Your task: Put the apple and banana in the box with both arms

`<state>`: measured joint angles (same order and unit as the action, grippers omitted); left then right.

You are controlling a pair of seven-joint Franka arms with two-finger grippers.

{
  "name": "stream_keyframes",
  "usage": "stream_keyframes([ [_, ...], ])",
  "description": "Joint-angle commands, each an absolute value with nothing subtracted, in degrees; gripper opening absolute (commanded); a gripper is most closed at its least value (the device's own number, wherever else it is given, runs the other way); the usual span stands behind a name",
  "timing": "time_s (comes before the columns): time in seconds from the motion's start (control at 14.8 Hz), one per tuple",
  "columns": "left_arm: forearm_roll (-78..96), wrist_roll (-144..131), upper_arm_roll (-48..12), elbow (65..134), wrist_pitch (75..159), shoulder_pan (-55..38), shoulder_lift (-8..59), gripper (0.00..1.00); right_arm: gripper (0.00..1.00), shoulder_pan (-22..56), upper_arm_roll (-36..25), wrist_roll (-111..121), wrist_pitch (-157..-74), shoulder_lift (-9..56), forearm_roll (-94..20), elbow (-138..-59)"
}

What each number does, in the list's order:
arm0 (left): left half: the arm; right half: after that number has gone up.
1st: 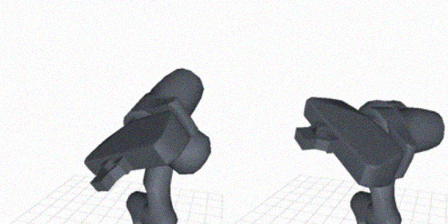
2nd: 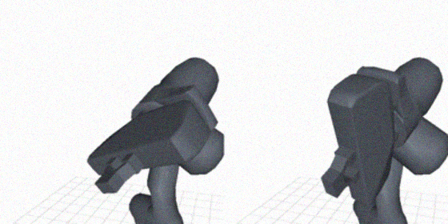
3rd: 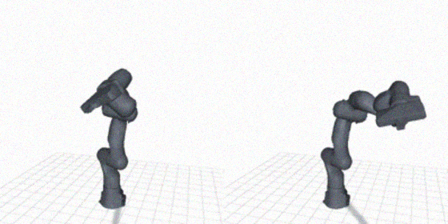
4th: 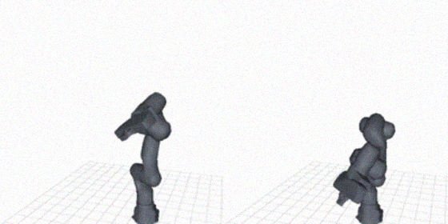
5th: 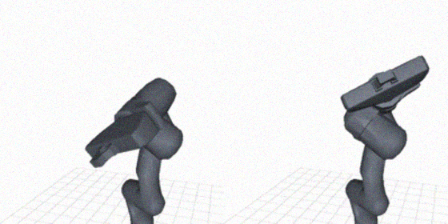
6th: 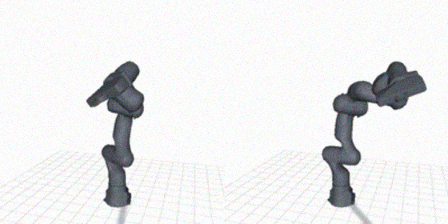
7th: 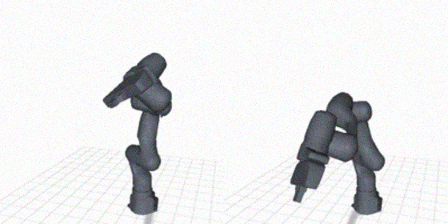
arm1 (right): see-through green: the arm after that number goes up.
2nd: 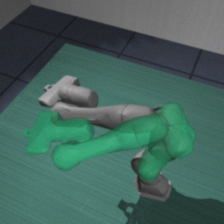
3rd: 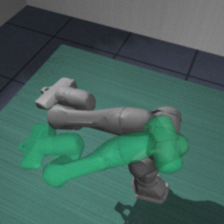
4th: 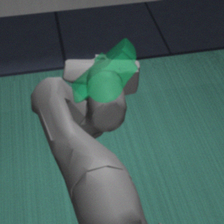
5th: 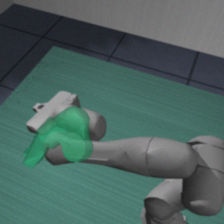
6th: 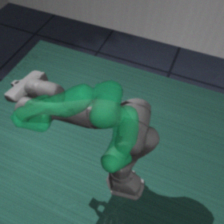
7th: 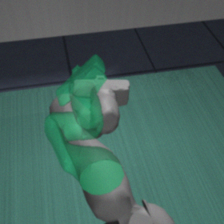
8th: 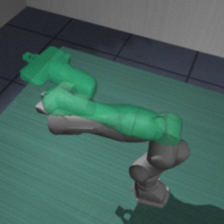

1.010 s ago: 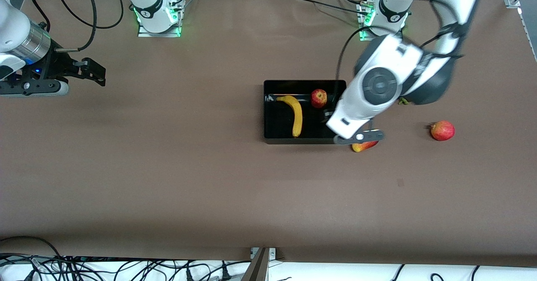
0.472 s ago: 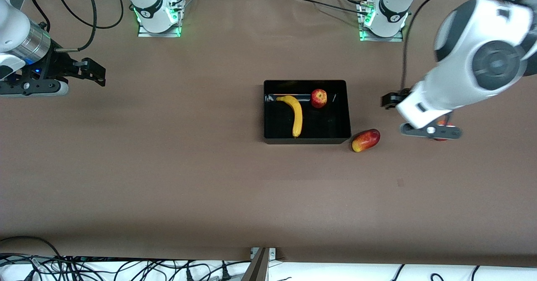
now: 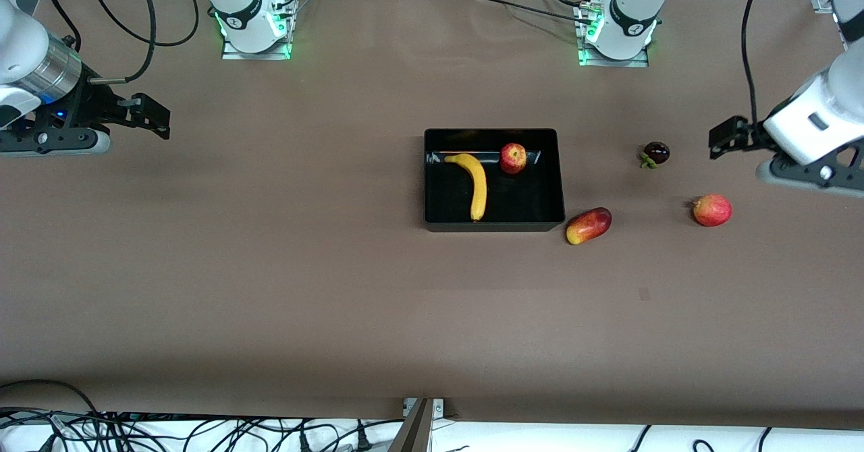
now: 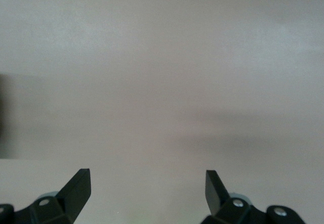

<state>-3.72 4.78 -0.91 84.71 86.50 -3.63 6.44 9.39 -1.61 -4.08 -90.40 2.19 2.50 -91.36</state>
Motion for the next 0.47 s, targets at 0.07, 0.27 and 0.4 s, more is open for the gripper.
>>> stream_keyframes([
  [0.07, -3.0, 2.8, -0.4, 92.8, 89.7, -2.6, -0.2, 1.00, 1.00, 9.6, -1.5, -4.5, -90.4, 2.5, 2.9, -90.4],
  [0.27, -2.8, 2.5, -0.4, 92.2, 89.5, -1.5, 0.0, 1.00, 1.00, 9.6, -1.5, -4.5, -90.4, 2.5, 3.0, -90.4],
  [0.4, -2.8, 1.2, -0.4, 92.2, 89.5, -1.4, -0.3, 1.00, 1.00, 9.6, -1.5, -4.5, -90.4, 2.5, 3.0, -90.4],
])
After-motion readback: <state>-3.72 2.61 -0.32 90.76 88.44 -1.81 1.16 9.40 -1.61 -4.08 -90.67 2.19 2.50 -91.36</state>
